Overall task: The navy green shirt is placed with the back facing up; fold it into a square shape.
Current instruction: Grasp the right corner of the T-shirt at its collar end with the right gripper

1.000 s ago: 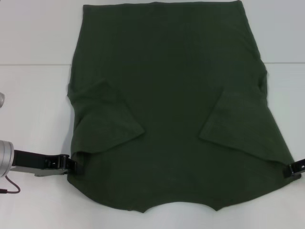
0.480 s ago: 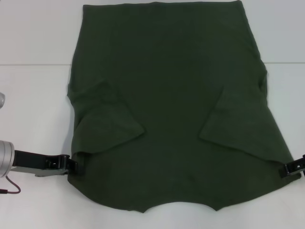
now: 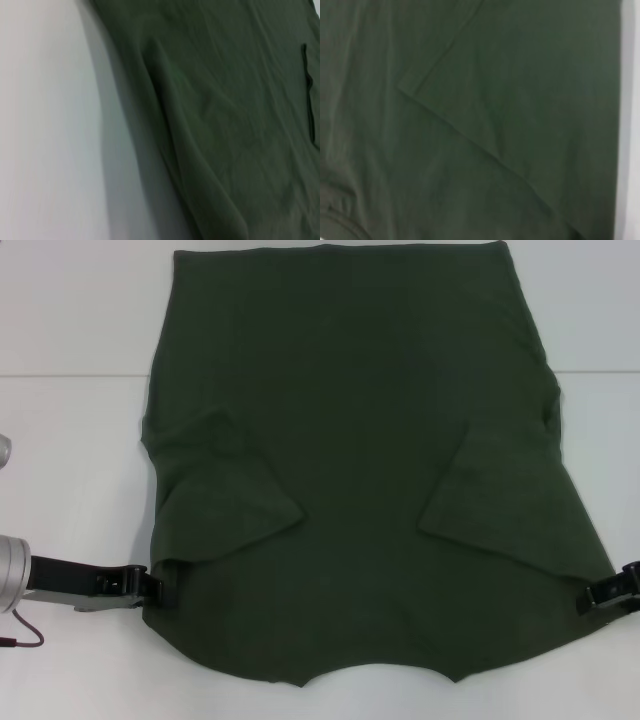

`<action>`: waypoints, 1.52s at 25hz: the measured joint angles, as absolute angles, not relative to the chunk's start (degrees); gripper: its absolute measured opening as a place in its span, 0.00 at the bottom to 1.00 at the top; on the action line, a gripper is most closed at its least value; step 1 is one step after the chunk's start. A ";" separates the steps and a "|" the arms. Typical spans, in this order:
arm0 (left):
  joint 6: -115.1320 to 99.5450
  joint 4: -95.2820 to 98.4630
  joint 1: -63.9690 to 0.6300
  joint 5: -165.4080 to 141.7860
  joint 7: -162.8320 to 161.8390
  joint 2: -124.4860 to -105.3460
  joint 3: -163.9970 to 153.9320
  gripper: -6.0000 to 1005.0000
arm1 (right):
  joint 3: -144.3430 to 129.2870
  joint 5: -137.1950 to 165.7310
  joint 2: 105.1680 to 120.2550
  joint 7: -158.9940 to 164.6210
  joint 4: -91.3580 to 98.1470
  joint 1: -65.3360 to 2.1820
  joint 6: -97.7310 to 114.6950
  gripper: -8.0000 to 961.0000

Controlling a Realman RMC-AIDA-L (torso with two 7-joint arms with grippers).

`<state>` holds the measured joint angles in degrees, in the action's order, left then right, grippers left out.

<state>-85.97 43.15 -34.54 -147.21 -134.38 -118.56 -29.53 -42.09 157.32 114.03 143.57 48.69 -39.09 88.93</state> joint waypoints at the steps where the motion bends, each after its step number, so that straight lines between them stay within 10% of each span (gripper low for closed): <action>1: -85.97 43.16 -34.54 -147.21 -134.38 -118.56 -29.53 0.04 | -42.10 157.32 114.08 143.57 48.53 -39.23 88.94 0.93; 38: -86.60 43.33 -34.36 -146.51 -134.29 -118.56 -29.44 0.04 | -43.58 157.09 116.99 141.47 48.64 -42.29 88.76 0.71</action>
<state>-86.60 43.33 -34.36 -146.51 -134.29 -118.56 -29.44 -43.58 157.09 116.99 141.47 48.64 -42.29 88.76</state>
